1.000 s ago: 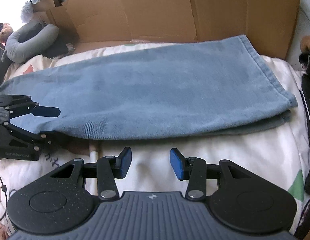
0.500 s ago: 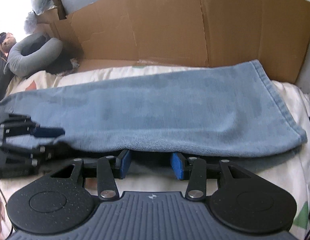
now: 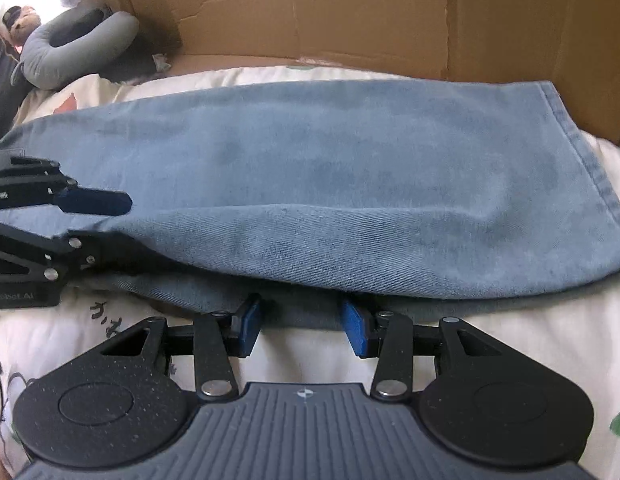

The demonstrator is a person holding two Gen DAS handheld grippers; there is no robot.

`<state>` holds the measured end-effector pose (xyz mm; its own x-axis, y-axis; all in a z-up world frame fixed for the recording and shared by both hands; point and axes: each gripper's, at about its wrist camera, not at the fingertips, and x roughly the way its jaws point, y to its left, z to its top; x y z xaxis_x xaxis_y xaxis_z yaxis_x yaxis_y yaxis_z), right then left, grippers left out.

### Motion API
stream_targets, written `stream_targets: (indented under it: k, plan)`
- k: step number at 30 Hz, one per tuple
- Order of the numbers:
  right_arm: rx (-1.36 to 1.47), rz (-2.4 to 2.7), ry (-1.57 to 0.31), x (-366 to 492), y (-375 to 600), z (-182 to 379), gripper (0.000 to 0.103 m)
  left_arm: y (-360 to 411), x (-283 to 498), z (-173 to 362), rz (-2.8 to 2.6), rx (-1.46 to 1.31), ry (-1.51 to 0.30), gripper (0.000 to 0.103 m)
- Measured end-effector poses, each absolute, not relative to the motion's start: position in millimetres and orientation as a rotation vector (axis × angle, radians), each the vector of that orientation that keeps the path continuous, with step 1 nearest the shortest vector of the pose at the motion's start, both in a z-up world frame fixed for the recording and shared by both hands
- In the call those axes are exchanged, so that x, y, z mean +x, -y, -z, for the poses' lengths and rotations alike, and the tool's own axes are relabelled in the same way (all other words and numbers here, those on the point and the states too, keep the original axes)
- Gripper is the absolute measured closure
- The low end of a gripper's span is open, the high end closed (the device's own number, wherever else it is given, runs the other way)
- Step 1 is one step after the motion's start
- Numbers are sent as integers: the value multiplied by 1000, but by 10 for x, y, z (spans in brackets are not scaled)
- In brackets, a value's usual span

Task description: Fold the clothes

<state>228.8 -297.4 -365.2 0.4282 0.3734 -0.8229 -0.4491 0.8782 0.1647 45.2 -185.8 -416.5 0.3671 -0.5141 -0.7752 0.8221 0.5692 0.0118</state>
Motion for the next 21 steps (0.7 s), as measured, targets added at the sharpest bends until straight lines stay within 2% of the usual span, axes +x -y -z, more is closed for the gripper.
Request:
stream_targets:
  k: [6, 9, 13, 21]
  plan:
    - [-100, -516, -1026, 2234, 3006, 3651, 54, 1891, 344, 4356, 912, 483, -830, 63]
    - [-91, -518, -1038, 2212, 3042, 3639, 54, 1878, 304, 4407, 907, 519, -818, 59]
    - [-103, -537, -1043, 2161, 3066, 3577, 54, 1788, 263, 4380, 914, 520, -834, 42]
    - [-81, -619, -1028, 2047, 3047, 3391, 54, 1243, 319, 4233, 797, 396, -869, 35]
